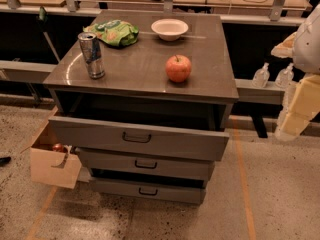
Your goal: Place apple into paper bowl
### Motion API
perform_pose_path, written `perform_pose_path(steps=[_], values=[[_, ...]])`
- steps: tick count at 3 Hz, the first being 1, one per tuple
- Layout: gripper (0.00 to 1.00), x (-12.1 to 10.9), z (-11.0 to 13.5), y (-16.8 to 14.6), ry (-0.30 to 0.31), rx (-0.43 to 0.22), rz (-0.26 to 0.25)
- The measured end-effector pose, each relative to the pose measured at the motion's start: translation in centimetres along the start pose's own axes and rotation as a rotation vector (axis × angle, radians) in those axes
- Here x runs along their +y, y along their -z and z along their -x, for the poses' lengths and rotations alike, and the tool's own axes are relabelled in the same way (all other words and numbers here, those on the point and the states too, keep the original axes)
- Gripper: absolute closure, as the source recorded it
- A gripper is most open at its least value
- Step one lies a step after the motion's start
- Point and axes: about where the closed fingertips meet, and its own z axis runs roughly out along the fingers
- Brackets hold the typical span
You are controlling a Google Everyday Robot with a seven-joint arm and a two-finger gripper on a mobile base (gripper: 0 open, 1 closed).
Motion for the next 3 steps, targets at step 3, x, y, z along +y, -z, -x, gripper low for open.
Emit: perform_pose_path(steps=[3], values=[[0.0,-6.5,-0.5,-0.6,-0.031,-0.304,-0.105]])
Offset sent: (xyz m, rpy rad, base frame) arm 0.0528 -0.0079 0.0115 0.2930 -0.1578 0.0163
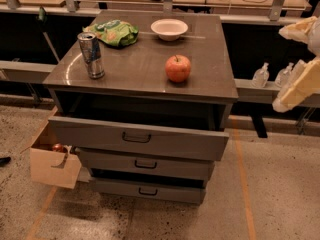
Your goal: Place apple into paper bowl
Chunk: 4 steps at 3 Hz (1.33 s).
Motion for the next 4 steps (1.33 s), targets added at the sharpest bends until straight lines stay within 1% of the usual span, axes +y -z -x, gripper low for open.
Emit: perform_pose_path(steps=[1,2,3,4], values=[[0.0,-4.1,1.3,-3.0,-0.042,-0.256,-0.021],[0.0,-6.0,4.6,-5.6,-0.103,-0.425,0.005],[0.0,-6.1,4.9,-6.0,-0.112,-0.445,0.012],[0.0,-6.0,4.7,-6.3,-0.133,-0.429,-0.012]])
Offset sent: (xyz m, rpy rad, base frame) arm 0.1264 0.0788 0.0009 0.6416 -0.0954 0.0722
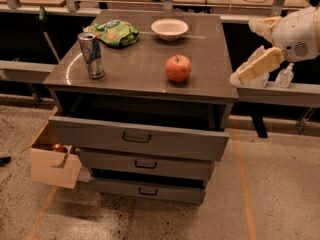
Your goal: Place apple into paper bowl
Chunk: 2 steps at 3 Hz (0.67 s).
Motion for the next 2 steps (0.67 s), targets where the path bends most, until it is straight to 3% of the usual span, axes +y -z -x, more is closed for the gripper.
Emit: perform_pose_path(steps=[1,2], values=[[0.0,-0.4,-1.7,-2.2,-0.044,0.009,-0.067],[0.0,-1.3,-2.8,-5.8,-0.085,-0.002,-0.086]])
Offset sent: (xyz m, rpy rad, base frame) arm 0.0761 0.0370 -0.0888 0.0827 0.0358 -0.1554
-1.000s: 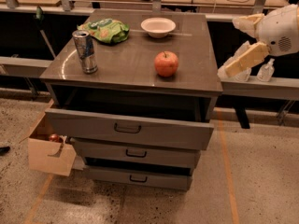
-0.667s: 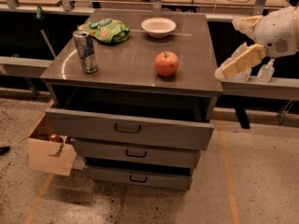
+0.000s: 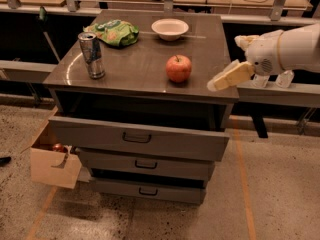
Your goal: Place apple into paper bowl
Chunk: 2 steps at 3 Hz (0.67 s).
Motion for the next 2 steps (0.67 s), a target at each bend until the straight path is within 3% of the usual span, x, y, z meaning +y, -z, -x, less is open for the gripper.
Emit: perform_pose_path(steps=[2], values=[[0.0,-0.2,-0.4,-8.2,-0.041,-0.067,0.088]])
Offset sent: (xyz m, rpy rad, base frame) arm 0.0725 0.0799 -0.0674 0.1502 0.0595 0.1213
